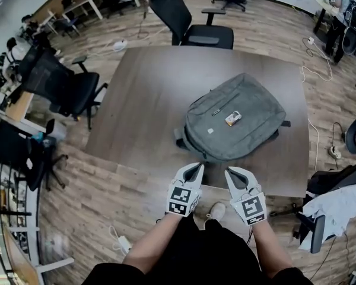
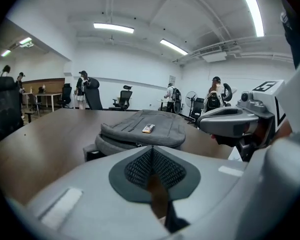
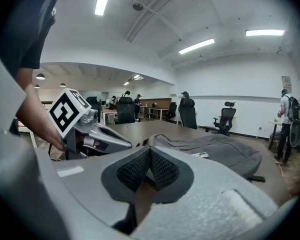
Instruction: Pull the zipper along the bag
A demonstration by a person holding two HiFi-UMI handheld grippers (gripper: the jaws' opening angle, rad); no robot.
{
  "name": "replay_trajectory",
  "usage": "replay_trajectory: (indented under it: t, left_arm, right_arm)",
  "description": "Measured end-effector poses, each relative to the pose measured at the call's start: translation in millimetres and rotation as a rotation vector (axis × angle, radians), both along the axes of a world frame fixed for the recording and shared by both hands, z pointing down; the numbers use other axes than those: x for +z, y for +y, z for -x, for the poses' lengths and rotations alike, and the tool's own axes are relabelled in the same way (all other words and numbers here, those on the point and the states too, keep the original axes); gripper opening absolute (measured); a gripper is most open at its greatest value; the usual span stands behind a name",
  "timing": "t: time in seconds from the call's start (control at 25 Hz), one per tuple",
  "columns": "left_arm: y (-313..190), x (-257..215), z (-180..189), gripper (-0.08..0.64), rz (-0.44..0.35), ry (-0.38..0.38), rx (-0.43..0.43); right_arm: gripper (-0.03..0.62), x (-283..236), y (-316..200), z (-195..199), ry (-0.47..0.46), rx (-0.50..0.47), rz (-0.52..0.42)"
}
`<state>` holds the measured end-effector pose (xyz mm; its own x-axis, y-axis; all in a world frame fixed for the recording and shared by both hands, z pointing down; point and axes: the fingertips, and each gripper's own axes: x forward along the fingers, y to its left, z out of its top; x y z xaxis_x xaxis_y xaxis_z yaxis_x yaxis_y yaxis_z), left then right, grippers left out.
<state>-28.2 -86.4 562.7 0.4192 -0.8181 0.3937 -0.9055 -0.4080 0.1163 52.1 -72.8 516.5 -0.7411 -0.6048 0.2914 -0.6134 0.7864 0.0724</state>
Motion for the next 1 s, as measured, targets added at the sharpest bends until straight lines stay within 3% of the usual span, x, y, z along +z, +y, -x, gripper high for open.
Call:
replay_trajectory:
  t: [0.24,0.48,1.0]
  left_arm:
    - [-12,19,-4,0.047,0.038,0.008,-0.052]
    - [-26,35,-2,0.156,0.077,-0.030,-0.105]
    - [-43,42,-10,0.181,0.097,-0.041,-0.102]
  right_arm:
    - [0.003,11,-10,-2,0.001,0.010,0.022]
    - [0.003,14,-13,-6,0.023,0.002,0.033]
    - [0.003,20,-23,-6,0.039,-0.041,0.045]
